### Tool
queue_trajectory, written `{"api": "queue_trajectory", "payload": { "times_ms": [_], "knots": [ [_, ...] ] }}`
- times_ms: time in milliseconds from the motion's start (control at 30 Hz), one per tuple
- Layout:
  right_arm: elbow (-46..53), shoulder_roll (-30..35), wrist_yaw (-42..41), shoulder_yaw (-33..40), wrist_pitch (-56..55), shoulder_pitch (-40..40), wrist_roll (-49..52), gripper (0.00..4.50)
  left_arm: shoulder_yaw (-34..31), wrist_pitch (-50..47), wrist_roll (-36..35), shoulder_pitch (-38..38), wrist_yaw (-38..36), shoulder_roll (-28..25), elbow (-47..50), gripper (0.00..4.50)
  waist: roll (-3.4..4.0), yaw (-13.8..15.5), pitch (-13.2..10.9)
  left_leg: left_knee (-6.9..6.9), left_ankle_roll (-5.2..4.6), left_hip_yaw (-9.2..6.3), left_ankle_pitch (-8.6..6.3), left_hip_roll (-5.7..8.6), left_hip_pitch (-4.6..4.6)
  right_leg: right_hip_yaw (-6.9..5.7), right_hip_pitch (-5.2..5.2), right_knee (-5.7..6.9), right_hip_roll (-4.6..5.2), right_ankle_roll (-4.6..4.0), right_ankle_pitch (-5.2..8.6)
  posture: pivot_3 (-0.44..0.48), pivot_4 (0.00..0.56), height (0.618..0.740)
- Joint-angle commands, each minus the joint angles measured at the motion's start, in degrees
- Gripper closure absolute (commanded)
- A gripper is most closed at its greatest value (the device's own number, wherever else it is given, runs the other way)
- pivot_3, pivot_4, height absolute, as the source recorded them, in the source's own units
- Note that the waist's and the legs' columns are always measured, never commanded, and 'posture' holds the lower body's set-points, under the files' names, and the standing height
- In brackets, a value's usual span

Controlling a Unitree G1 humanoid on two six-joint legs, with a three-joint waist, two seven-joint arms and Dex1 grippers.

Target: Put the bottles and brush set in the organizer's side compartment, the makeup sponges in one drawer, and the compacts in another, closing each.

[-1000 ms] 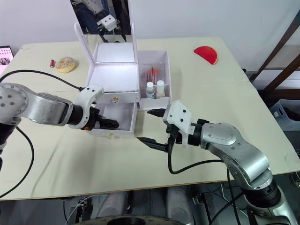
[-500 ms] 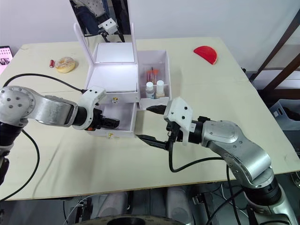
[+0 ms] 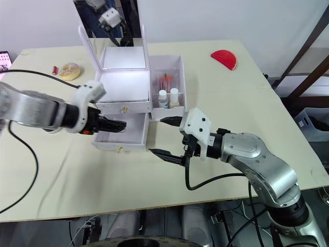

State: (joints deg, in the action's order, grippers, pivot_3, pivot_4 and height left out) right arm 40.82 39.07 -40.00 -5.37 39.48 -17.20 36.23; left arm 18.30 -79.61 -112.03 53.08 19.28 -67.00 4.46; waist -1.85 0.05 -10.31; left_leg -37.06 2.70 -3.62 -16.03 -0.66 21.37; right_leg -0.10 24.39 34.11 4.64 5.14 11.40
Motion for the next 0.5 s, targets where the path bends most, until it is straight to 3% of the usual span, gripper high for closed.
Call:
{"api": "queue_trajectory", "payload": {
  "times_ms": [33,200,267,367,500],
  "knots": [
    [1.0,-0.2,-0.8,0.9,-1.0,-0.4,0.6,0.00,-6.2,1.7,-1.0,-4.1,-6.2,-5.9,5.0,1.87,0.01,-0.4,0.0,0.02,0.00,0.01,0.00,0.00,0.00,0.00,0.01,0.00,0.01,0.00,0.00,0.000,0.150,0.739],
    [0.2,0.2,-2.3,1.0,-1.0,-1.0,0.9,0.00,-21.5,10.8,-1.0,-21.3,-7.6,-10.5,14.1,1.87,0.03,-0.7,0.0,0.02,0.01,0.02,0.00,-0.02,0.02,0.01,0.03,-0.02,0.05,0.01,0.01,0.000,0.150,0.739],
    [-0.7,0.6,-3.4,1.2,-0.9,-1.9,1.1,0.00,-34.3,16.7,-0.3,-32.4,-2.5,-5.9,20.1,1.87,0.09,-0.7,0.0,0.00,0.01,0.02,0.00,-0.03,0.03,0.00,0.03,-0.03,0.05,0.01,0.01,0.000,0.150,0.739],
    [-2.1,1.5,-5.5,2.0,-1.0,-3.2,1.3,0.00,-50.6,22.5,13.6,-48.2,-1.3,5.0,31.4,1.87,0.17,-0.8,-0.1,0.01,0.01,0.13,0.00,-0.03,-0.02,0.05,0.02,-0.02,0.13,0.00,-0.01,0.000,0.150,0.739],
    [-5.0,3.0,-8.3,3.8,-1.1,-5.6,2.2,0.00,-56.5,30.6,38.1,-67.5,-7.8,16.6,38.6,1.87,0.31,-0.9,0.0,0.05,0.02,0.15,0.00,-0.05,-0.03,0.06,0.04,-0.10,0.02,-0.03,-0.02,0.000,0.150,0.739]
  ]
}}
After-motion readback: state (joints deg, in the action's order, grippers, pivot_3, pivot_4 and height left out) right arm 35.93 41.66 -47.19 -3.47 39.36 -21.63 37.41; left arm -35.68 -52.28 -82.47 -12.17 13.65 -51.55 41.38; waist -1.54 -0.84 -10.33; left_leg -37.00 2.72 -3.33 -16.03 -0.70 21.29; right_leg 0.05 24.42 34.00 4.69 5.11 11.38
